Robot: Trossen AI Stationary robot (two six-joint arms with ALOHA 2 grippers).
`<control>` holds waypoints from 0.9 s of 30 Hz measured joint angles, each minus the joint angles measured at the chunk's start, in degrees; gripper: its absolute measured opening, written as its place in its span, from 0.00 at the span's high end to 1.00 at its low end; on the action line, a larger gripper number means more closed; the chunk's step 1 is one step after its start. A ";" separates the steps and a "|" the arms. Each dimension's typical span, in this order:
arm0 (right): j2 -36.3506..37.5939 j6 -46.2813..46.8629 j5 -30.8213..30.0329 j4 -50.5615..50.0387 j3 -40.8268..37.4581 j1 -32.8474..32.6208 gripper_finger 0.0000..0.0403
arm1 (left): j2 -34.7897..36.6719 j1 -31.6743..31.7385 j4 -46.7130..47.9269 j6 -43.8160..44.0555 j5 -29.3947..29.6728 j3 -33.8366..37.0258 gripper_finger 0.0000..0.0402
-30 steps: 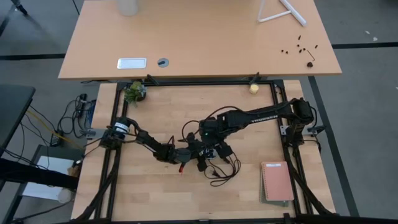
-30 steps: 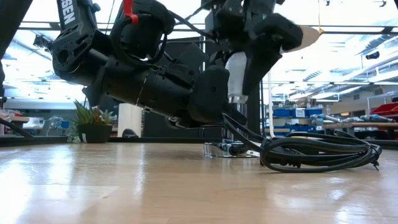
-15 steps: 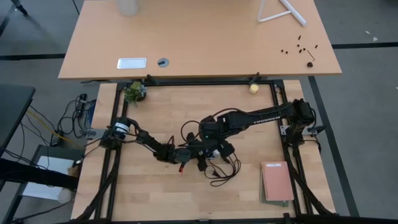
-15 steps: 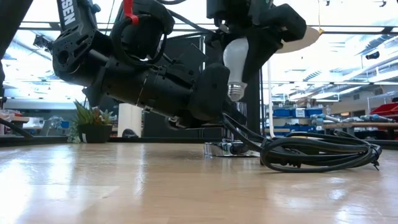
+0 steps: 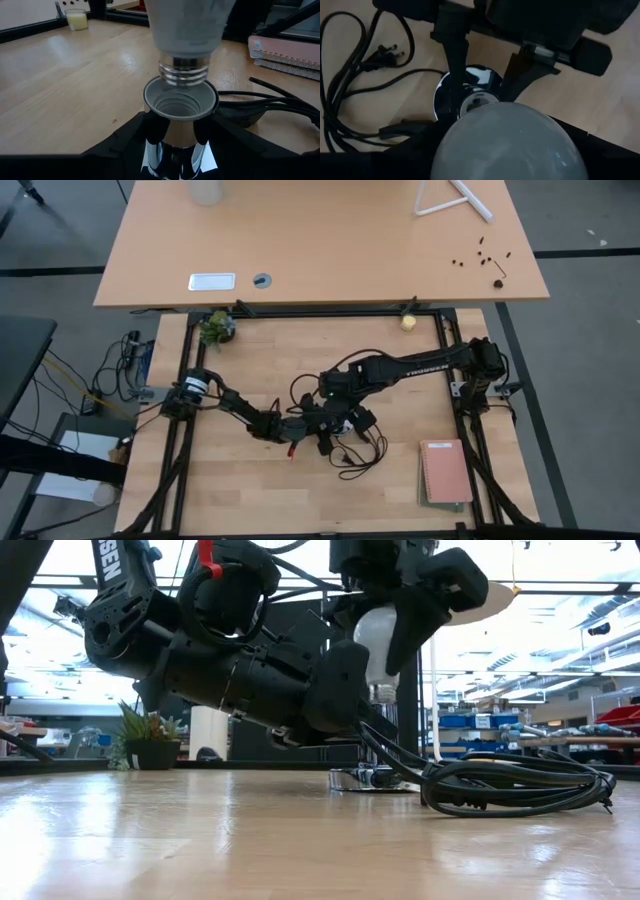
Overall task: Screw lightbulb
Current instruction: Insert the lightbulb into the lamp
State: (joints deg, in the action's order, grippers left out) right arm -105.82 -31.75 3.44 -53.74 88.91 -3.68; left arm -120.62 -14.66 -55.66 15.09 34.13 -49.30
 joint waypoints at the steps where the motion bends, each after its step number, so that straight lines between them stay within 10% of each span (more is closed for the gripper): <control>1: 0.00 0.00 0.05 0.97 -0.37 -0.02 0.30 | 0.00 0.00 -0.06 0.00 0.00 0.00 0.50; 27: 0.26 4.40 -0.57 9.90 -7.44 -0.11 0.35 | 0.00 0.00 0.33 0.26 -0.15 -0.09 0.50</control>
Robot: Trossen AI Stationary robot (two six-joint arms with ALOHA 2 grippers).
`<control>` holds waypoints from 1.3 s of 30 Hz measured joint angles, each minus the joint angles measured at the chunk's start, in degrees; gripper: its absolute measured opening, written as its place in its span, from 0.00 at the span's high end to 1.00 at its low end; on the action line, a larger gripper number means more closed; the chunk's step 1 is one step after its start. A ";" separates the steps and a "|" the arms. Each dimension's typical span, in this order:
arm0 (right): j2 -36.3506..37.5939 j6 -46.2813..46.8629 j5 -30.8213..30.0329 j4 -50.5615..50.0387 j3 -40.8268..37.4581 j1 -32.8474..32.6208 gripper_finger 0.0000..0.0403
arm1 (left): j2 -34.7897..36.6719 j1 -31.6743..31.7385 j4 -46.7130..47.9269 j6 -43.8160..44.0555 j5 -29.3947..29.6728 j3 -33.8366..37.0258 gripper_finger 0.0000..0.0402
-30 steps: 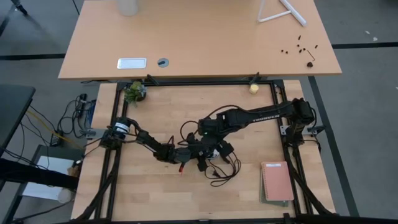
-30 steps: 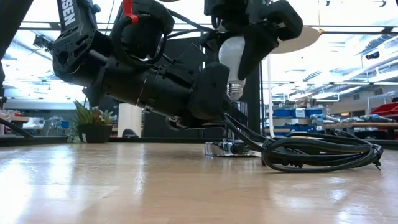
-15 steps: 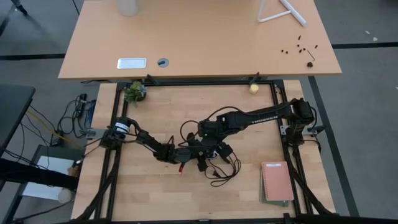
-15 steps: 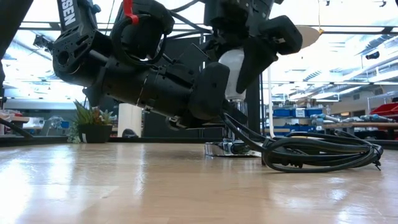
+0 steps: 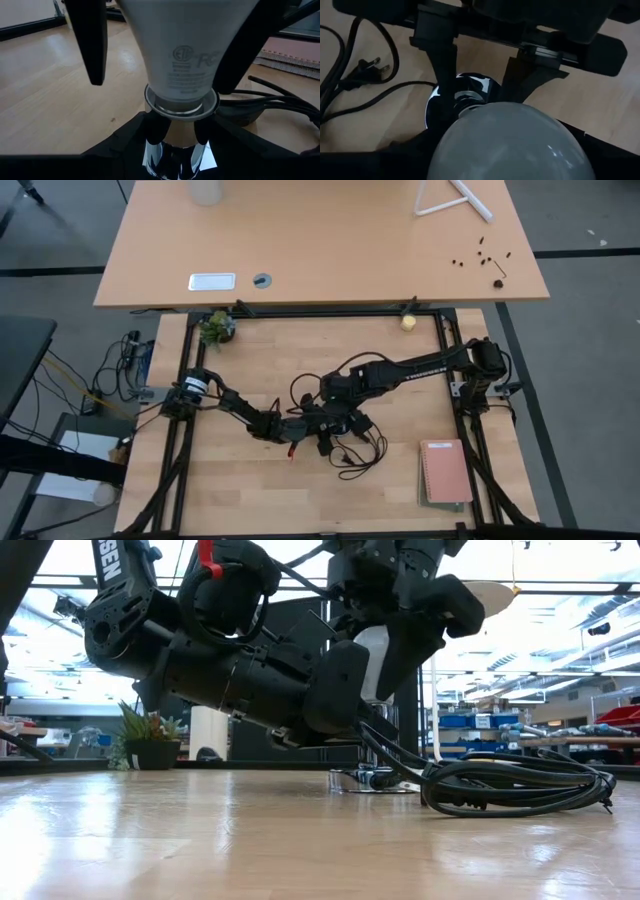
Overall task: Screw lightbulb
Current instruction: Insert the lightbulb into the lamp
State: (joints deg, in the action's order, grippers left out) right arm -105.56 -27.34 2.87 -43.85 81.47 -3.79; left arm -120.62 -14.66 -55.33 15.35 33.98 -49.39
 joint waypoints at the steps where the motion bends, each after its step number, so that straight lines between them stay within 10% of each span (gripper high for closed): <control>1: 0.00 0.53 -0.13 0.09 -0.01 -0.20 0.34 | 0.00 0.00 0.00 0.00 0.02 0.00 0.50; 16: -0.14 15.18 -7.25 0.13 -0.11 -3.25 0.34 | 0.00 -0.02 -0.22 1.51 0.31 0.00 0.50; 39: -0.39 67.33 -19.60 2.40 -0.24 -4.81 0.33 | -0.02 0.45 -1.92 0.00 3.87 0.11 0.50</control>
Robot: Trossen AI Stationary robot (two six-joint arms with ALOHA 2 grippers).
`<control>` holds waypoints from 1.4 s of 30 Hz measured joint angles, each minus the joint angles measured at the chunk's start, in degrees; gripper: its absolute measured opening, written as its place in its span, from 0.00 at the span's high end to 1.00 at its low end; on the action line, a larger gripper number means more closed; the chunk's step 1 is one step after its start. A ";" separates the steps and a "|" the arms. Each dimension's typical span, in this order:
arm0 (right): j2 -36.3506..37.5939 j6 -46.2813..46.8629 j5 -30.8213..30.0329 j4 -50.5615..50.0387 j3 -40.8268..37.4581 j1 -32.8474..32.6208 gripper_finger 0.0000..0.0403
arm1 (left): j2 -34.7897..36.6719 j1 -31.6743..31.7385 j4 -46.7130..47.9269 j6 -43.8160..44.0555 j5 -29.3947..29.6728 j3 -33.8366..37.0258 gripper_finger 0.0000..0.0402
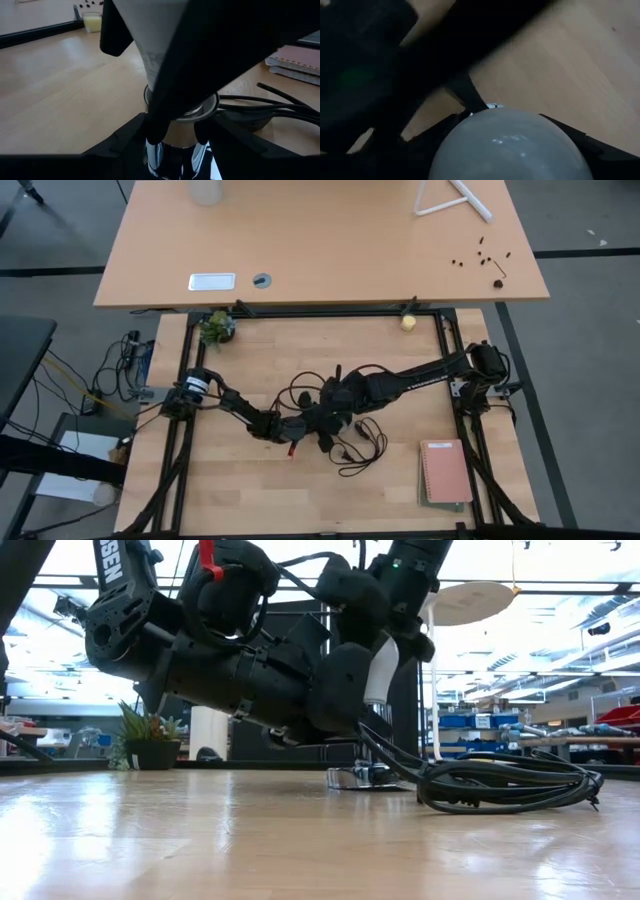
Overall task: Screw lightbulb
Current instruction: Insert the lightbulb into the lamp
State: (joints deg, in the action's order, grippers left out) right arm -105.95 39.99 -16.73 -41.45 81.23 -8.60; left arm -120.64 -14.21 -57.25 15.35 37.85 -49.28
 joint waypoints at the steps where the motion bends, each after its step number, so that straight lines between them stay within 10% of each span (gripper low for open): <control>1: 0.00 1.31 -0.75 -0.05 0.00 -0.19 0.34 | 0.00 -0.01 -0.02 0.00 0.00 0.00 0.50; 22: 0.22 -6.89 5.49 -1.20 0.00 0.05 0.05 | 0.13 0.12 1.96 -1.69 0.13 -0.20 0.50; 33: 4.61 -9.87 7.17 -10.55 0.09 -0.67 0.07 | 0.13 0.98 2.26 -3.03 0.07 -0.20 0.50; 42: 9.05 -34.32 2.79 -17.40 0.11 -0.43 0.06 | 0.13 1.08 3.00 -3.11 0.16 -0.20 0.50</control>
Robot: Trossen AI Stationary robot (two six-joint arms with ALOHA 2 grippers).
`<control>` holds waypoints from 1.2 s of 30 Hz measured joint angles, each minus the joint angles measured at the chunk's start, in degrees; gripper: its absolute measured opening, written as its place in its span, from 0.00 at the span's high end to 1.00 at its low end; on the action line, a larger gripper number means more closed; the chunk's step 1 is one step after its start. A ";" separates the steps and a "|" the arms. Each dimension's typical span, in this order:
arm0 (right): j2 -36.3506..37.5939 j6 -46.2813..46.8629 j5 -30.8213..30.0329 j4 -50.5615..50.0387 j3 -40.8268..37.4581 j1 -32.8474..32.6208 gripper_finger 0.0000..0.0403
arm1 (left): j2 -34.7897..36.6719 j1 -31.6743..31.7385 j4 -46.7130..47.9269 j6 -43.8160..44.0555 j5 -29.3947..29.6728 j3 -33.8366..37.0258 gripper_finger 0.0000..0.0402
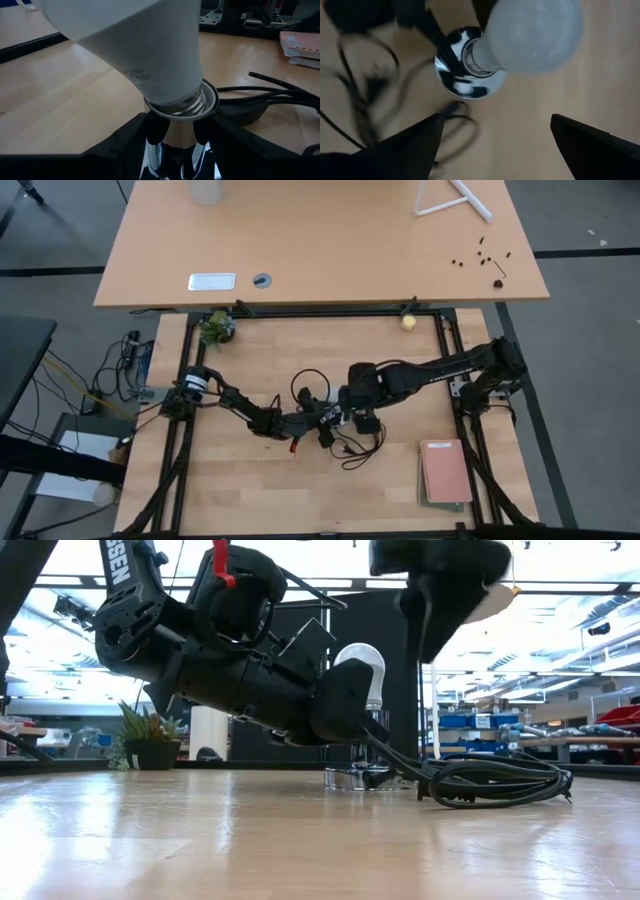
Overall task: Screw lightbulb
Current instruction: Insert the lightbulb into the lamp
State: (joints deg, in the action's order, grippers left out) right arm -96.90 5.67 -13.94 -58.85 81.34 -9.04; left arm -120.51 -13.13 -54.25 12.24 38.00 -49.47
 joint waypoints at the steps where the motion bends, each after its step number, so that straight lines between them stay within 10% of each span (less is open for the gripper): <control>1: 0.00 -5.05 -0.56 0.04 0.00 0.18 0.07 | 0.00 0.00 0.04 -0.10 -0.19 0.00 0.50; 9: -0.52 -31.69 -0.40 2.17 -0.02 4.57 0.07 | 0.01 0.00 -0.14 -4.72 -2.48 0.02 0.50; 18: -0.57 -36.93 14.01 5.86 -0.02 10.93 0.07 | 0.02 0.02 -0.09 -6.03 -5.78 0.02 0.50; 36: -8.61 -34.71 21.08 5.67 3.86 10.24 0.07 | 0.02 0.02 -0.19 -6.24 -8.59 0.07 0.50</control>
State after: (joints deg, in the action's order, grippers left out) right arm -105.51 -29.04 7.14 -53.18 85.20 1.20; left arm -120.49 -13.10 -54.44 6.00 29.41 -49.40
